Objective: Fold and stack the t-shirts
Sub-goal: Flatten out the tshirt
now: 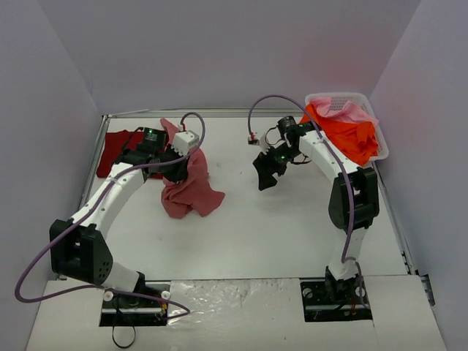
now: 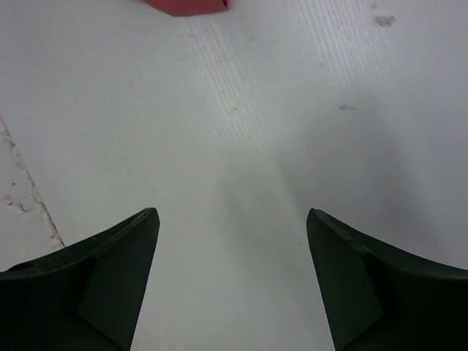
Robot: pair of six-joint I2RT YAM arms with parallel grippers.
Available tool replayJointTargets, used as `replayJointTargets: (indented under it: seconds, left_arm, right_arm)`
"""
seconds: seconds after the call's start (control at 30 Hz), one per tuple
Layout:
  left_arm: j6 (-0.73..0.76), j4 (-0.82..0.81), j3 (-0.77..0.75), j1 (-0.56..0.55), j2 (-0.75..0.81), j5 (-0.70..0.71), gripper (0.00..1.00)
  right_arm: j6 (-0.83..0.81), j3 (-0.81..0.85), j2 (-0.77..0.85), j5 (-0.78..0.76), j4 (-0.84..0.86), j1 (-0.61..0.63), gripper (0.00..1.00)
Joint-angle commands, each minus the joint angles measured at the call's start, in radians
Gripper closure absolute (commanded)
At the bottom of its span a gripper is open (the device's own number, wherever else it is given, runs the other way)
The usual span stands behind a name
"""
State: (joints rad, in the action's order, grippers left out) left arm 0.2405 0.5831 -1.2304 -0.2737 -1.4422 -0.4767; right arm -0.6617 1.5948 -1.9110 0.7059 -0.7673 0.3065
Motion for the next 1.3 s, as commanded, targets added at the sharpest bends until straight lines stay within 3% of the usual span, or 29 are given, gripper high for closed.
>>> replayJointTargets:
  seconds: [0.0, 0.13, 0.27, 0.53, 0.67, 0.97, 1.17, 1.27]
  left_arm:
    - [-0.024, 0.024, -0.118, 0.002, 0.057, -0.063, 0.98]
    - [-0.147, 0.017, -0.256, 0.002, 0.043, -0.157, 0.98]
    - [-0.243, -0.022, -0.288, 0.002, 0.039, -0.191, 0.97]
    - [-0.254, -0.057, -0.215, 0.010, 0.068, -0.155, 0.98]
    - [-0.260, -0.080, -0.170, 0.021, 0.107, -0.148, 0.98]
    - [-0.254, -0.109, -0.101, 0.027, 0.134, -0.128, 0.98]
    - [-0.260, -0.126, -0.073, 0.033, 0.146, -0.114, 0.98]
    - [-0.265, -0.138, -0.054, 0.041, 0.160, -0.117, 0.98]
  right_arm:
    - [-0.107, 0.099, -0.048, 0.155, -0.208, 0.016, 0.22]
    - [-0.113, 0.102, -0.098, 0.188, -0.237, 0.017, 0.25]
    - [-0.128, 0.088, -0.149, 0.233, -0.237, 0.034, 0.26]
    - [-0.104, 0.243, -0.353, 0.355, -0.260, 0.089, 0.26]
    - [-0.199, 0.395, -0.465, 0.428, -0.415, 0.115, 0.23]
    - [-0.200, 0.396, -0.444, 0.396, -0.417, 0.221, 0.16]
    - [-0.190, 0.383, -0.430, 0.356, -0.406, 0.278, 0.18]
    - [-0.109, 0.361, -0.430, 0.319, -0.334, 0.293, 0.45]
